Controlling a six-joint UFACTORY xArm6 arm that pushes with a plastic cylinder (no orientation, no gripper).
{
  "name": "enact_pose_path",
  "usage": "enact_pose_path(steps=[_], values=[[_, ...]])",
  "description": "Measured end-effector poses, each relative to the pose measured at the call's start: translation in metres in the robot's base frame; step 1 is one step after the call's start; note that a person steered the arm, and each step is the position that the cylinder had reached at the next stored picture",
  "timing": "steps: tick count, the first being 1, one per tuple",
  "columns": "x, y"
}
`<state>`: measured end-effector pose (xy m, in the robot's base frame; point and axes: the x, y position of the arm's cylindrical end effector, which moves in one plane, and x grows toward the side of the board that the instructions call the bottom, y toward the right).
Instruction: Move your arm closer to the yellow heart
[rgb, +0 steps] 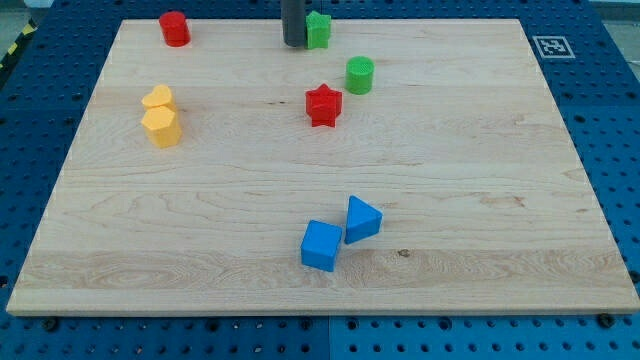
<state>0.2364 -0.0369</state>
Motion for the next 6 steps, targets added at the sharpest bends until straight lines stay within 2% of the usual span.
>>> enact_pose_path(steps=[3,5,6], values=[[0.011,0.002],[0.067,-0.009],[0.070,-0.042]])
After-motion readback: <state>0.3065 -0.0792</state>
